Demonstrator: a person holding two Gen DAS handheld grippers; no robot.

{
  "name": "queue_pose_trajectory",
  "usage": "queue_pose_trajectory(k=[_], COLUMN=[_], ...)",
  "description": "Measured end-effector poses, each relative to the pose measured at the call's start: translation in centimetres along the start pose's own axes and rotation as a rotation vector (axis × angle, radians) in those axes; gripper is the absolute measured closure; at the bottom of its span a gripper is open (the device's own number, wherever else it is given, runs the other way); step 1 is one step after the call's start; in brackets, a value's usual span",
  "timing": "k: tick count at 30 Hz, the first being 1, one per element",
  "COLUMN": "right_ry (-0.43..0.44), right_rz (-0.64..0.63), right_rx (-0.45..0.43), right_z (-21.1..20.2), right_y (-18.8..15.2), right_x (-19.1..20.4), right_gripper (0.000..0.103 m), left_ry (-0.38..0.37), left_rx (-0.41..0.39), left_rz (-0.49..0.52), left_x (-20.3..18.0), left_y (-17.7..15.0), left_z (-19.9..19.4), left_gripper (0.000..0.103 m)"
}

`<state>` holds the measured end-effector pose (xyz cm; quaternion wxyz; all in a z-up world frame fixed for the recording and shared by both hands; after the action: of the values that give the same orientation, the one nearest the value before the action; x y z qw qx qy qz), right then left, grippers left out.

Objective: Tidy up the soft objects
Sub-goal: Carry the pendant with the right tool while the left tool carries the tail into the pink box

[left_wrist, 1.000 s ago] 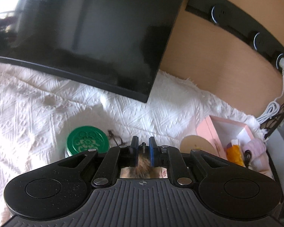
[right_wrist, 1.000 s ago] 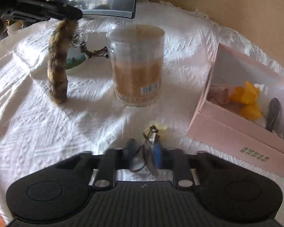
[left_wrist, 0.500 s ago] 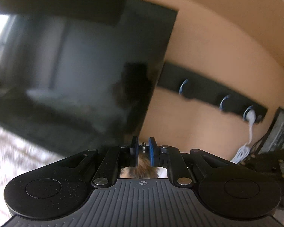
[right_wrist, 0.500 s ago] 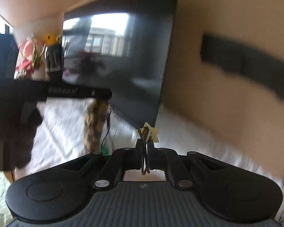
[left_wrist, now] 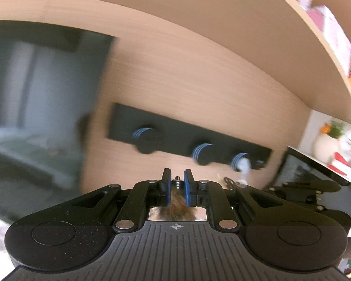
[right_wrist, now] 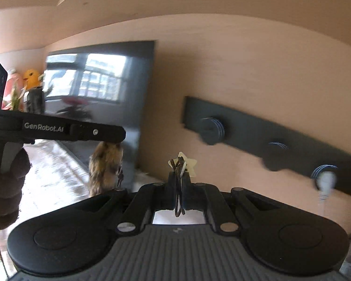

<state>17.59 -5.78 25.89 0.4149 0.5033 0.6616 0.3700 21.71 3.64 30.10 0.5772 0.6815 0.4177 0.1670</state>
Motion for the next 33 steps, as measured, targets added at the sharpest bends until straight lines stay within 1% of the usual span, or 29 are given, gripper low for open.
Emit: queue_pose_trajectory(k=[4,8,13,16,18,21,23,25,26,29,30,32,33], right_ry=[-0.073,-0.129,-0.180,-0.199,-0.209,-0.208,-0.204,-0.178,-0.161,-0.113,-0.100,-0.083,-0.074], right_rz=[0.040,0.075,0.123,0.163,0.194,0.243,0.264,0.285,0.293,0.308,0.311,0.309,0.306], right_rx=[-0.011,-0.010,-0.002,0.010,0.029,0.068,0.093,0.119,0.131,0.181,0.200,0.242,0.268], right_z=[-1.9,-2.9,-3.5,-2.8,-2.7,-1.1,-0.1,1.1,1.7,4.1,4.9,6.6,7.6], right_y=[-1.2,-2.8,-5.0,-6.5,-7.9,-10.0,-11.5,-13.0,-13.6,-15.6,-16.3,-17.9,-18.8], right_x=[-4.0,-7.1,-10.2,-11.7,-12.9,-13.8,-14.1,-14.2,-14.0,-13.2,-12.9,-12.3,-12.0], right_gripper=[0.099,0.099,0.099,0.099,0.099,0.099,0.099,0.099,0.099,0.099,0.099,0.099,0.099], left_ry=[-0.096,-0.168,-0.225,-0.243,-0.235,-0.192,-0.153,-0.114,-0.082,0.005,0.030,0.088,0.097], left_rx=[0.055,0.108,0.178,0.233,0.275,0.348,0.396,0.449,0.488,0.603,0.637,0.734,0.772], left_rz=[-0.012,-0.026,-0.053,-0.066,-0.075,-0.090,-0.119,-0.170,-0.206,-0.257,-0.261,-0.250,-0.250], left_x=[-3.8,-6.8,-9.0,-9.4,-9.2,-8.3,-7.2,-5.9,-5.2,-3.4,-2.8,-2.1,-1.9], left_y=[-0.8,-2.0,-4.0,-5.6,-6.9,-9.4,-11.3,-13.3,-14.7,-18.1,-19.1,-21.6,-22.5], left_z=[3.2,6.6,10.2,12.6,14.3,17.4,19.9,22.2,23.6,26.8,27.5,29.0,29.4], left_gripper=[0.090,0.090,0.090,0.090,0.090,0.090,0.090,0.089,0.089,0.089,0.089,0.089,0.089])
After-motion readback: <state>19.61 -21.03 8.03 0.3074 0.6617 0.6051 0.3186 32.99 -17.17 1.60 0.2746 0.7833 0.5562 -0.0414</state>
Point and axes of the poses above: each gripper's, at about its wrist camera, not at the fingertips, and z roughly the way its jaws point, x to its left, y to its top, the point moved 6 cm from there along z, roughly the way its jaws point, and after that the axes turned 5 degrees about y, right-handed, at the moved point
